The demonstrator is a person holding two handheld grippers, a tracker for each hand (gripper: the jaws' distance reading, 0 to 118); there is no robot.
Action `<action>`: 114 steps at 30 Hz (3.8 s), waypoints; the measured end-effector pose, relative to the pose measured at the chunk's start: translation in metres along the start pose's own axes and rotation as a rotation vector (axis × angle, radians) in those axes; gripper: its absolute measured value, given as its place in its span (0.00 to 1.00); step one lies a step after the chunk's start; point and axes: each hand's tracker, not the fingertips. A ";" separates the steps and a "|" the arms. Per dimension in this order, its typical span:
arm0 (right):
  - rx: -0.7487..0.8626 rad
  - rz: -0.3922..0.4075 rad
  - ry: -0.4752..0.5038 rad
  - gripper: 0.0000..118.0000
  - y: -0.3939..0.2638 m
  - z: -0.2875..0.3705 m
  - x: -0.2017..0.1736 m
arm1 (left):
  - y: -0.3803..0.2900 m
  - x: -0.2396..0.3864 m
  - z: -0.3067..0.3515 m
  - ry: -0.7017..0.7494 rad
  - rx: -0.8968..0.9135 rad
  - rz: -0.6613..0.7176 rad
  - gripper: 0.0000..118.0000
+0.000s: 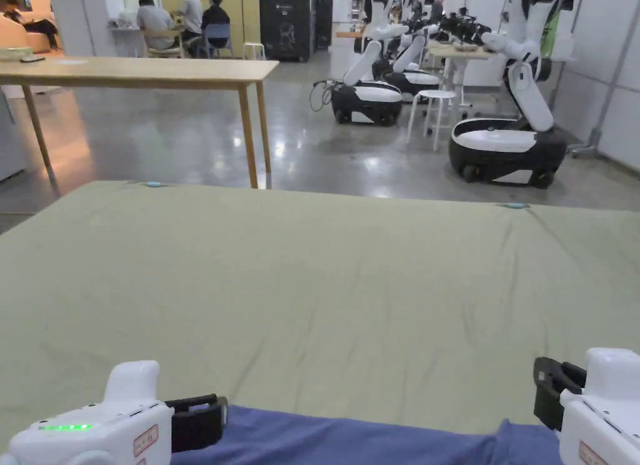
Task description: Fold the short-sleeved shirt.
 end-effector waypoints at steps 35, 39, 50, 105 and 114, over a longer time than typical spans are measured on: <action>-0.083 -0.068 0.027 0.01 -0.021 0.001 -0.007 | 0.038 0.034 -0.012 0.041 0.019 -0.107 0.03; -0.091 -0.075 0.037 0.01 -0.025 0.001 -0.010 | 0.003 0.162 -0.031 0.011 -0.002 -0.482 0.03; -0.112 -0.067 0.043 0.01 -0.033 0.012 -0.002 | -0.046 0.193 -0.090 -0.247 -0.203 -0.338 0.97; -0.132 -0.124 0.058 0.01 -0.039 0.014 0.005 | -0.080 0.047 -0.096 -0.447 -0.097 0.664 0.06; -0.138 -0.123 0.079 0.01 -0.042 0.009 0.003 | 0.005 0.115 -0.002 -0.097 0.189 -0.215 0.06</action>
